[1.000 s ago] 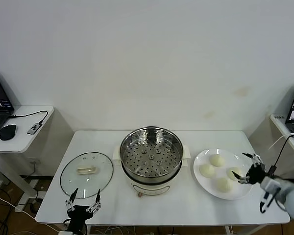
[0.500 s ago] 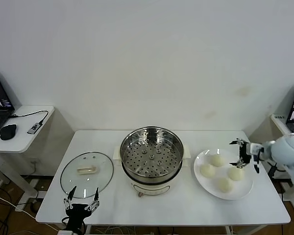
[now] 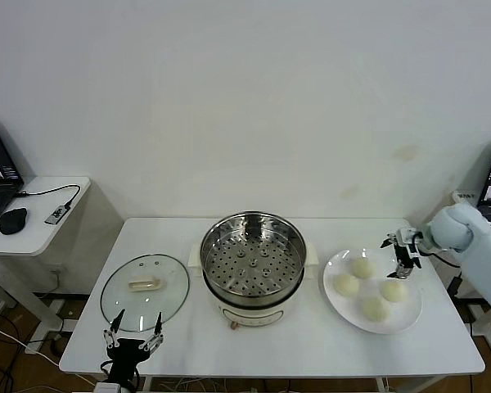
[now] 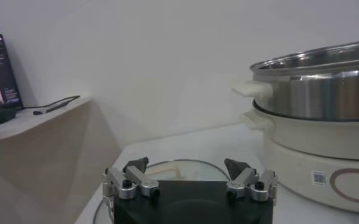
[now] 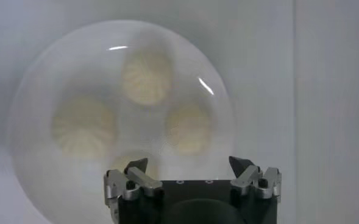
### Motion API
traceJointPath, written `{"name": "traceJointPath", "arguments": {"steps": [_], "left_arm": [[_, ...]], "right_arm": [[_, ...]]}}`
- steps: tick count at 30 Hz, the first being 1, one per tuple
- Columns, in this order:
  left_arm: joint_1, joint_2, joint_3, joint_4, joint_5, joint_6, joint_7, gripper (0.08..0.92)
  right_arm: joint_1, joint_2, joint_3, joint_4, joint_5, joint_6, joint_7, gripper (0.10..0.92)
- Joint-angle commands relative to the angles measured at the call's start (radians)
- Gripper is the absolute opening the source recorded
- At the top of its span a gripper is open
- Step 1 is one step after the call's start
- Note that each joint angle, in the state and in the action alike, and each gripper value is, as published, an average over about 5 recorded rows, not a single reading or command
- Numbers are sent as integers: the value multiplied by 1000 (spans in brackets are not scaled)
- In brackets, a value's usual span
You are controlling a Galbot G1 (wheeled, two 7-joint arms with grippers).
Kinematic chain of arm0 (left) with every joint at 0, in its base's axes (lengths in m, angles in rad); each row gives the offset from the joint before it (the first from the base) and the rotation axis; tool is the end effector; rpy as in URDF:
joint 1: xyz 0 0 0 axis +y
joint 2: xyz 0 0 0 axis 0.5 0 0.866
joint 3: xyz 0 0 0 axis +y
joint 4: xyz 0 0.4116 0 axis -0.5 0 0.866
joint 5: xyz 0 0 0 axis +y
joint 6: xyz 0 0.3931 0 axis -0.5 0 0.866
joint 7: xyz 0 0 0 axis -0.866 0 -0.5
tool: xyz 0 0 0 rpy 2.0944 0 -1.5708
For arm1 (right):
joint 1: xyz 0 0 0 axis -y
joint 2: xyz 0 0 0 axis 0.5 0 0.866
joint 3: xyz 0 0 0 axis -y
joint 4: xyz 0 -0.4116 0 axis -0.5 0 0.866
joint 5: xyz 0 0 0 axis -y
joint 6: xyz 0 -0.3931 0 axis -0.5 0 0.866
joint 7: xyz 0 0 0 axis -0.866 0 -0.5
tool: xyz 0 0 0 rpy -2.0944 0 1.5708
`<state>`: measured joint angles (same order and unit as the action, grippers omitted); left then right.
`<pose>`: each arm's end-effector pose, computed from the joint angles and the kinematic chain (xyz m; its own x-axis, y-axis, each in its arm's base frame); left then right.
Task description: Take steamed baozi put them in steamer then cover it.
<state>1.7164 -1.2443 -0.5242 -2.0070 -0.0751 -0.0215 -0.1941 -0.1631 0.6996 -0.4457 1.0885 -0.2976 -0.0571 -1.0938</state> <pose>0.1352 0.0790 -0.4034 -0.9808 -0.0494 0.1886 -0.0065 0.9751 0.2216 0.5906 -0.2695 -0.2293 -0.3054 -0.0958 0.9474 -0.9512 -0.0167 -0.3083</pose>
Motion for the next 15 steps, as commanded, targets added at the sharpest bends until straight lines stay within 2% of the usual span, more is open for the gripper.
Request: {"name": "traceJointPath", "arguments": {"steps": [1, 15], "left_arm": [[-2, 7, -9, 2, 2, -2, 1, 823], [-12, 14, -7, 0, 4, 2, 6, 823]], "right_arm": [[61, 119, -66, -166, -46, 26, -16, 823], [54, 188, -57, -241, -89, 16, 14, 823]]}}
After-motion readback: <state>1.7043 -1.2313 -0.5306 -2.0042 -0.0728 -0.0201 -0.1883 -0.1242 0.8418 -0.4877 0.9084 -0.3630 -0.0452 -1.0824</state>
